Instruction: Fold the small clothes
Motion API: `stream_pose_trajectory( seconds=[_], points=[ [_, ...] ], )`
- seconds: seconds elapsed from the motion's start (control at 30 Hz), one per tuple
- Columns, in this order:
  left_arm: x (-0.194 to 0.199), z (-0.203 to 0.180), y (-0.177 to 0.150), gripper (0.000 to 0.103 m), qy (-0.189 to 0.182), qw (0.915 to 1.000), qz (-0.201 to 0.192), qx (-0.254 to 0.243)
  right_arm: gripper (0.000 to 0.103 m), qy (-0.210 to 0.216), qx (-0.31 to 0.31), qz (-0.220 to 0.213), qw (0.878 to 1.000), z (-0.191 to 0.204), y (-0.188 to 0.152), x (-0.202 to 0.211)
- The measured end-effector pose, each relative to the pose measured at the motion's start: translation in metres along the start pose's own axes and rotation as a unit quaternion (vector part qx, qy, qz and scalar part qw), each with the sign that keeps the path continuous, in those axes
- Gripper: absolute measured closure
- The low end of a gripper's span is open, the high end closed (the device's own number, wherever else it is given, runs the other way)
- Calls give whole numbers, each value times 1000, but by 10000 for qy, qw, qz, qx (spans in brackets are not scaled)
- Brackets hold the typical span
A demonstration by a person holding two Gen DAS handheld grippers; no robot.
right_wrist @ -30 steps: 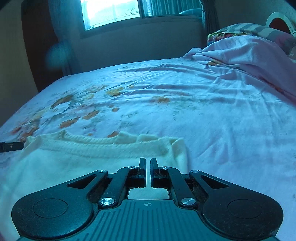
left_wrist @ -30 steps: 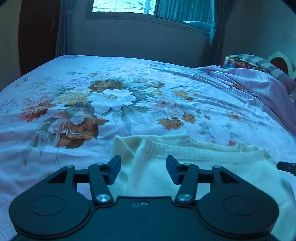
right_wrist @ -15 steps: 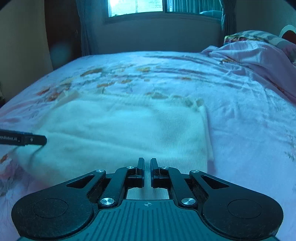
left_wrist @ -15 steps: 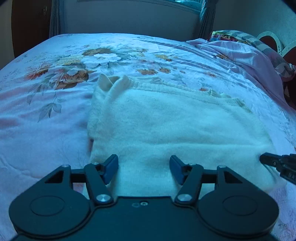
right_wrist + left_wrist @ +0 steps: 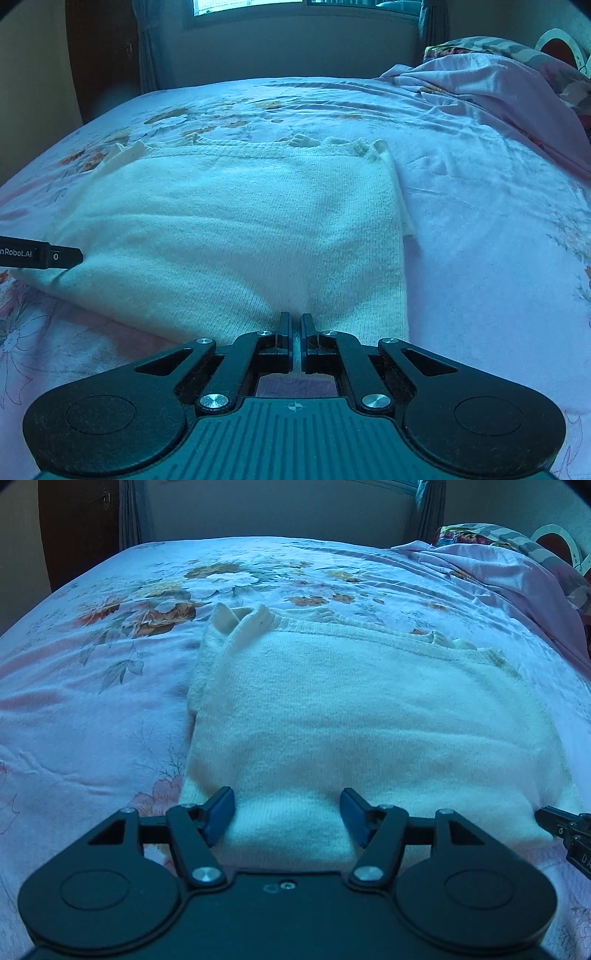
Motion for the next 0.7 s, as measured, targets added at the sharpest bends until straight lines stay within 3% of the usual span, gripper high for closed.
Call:
stream_pose_trajectory(
  seconds=[0.3, 0.43, 0.53, 0.7],
  points=[
    [18, 0, -1, 40, -40, 9999, -57, -98, 100, 50, -105, 68, 9999, 0, 2, 17],
    [26, -2, 11, 40, -166, 9992, -309, -203, 100, 211, -255, -326, 9989, -1, 17, 30],
    [15, -2, 29, 40, -283, 9989, -367, -115, 100, 218, -218, -338, 9990, 3, 33, 18],
    [-24, 9, 55, 38, -83, 9994, -320, -53, 99, 35, -233, -403, 9989, -5, 54, -10]
  ],
)
Point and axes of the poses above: each gripper's, at about its wrist camera, not at the fingertips, and x roughly against the way its jaws point, z to its left, y to its top, the point moved 2 cm from there along -x, roughly the way its jaws point, and after that the axes turned 13 degrees about -x, right-handed, at the moved point
